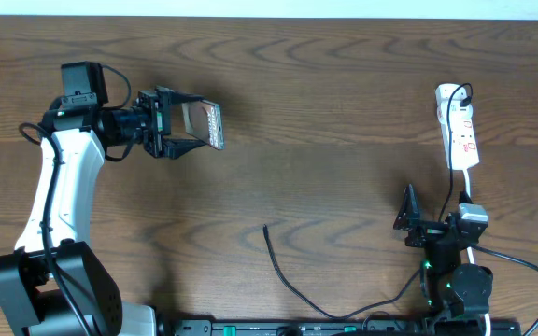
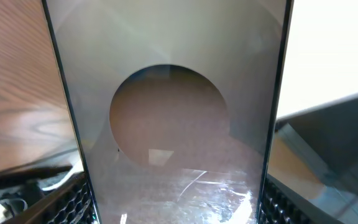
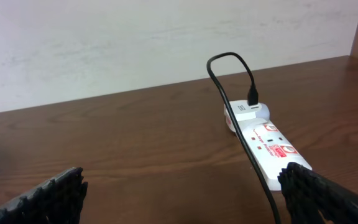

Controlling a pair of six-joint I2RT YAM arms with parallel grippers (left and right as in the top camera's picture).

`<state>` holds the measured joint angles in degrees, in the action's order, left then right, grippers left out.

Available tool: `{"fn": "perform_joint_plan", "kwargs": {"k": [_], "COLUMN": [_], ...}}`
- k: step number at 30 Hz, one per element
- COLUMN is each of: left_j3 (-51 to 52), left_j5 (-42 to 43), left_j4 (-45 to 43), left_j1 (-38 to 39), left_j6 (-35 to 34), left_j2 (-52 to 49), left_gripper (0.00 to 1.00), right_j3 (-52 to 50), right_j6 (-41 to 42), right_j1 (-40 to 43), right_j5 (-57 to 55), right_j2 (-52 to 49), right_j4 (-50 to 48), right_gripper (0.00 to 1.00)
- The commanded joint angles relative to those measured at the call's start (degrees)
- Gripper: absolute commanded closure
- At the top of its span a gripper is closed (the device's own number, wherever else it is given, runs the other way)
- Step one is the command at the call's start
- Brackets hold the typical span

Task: Plug charger to phone and switch on socket
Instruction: 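Move the right gripper from the power strip toward the held phone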

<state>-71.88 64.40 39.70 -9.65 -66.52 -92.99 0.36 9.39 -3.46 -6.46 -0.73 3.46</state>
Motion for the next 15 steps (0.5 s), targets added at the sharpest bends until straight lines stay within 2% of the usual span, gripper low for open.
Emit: {"fn": "perform_joint_plan", "kwargs": {"k": [1, 5, 11, 15], "left_j3": [-0.1, -0.1, -0.1, -0.1], "left_j5": [-3.7, -8.3, -16.4, -18.5], "left_j4": [1.5, 3.1, 4.9, 5.0], "left_j1": [-0.2, -0.2, 0.6, 1.9], "left_j6": [3.6, 4.6, 5.0, 5.0], "left_j2": [1.7, 1.7, 1.7, 1.7], "left_gripper": [0.92, 0.93, 0.93, 0.93], "right_j3": [0.0, 0.0, 0.8, 6.1], "right_j6": [1.1, 5.7, 5.6, 5.6], "right_j1": [-0.3, -0.3, -0.3, -0.3], "right_j5": [-0.4, 0.0, 4.6, 5.5], "right_j2": [0.3, 0.3, 0.3, -1.0], "right_j4": [0.1, -0.7, -0.2, 4.0], "right_gripper": [0.01, 0.01, 0.01, 0.01]}}
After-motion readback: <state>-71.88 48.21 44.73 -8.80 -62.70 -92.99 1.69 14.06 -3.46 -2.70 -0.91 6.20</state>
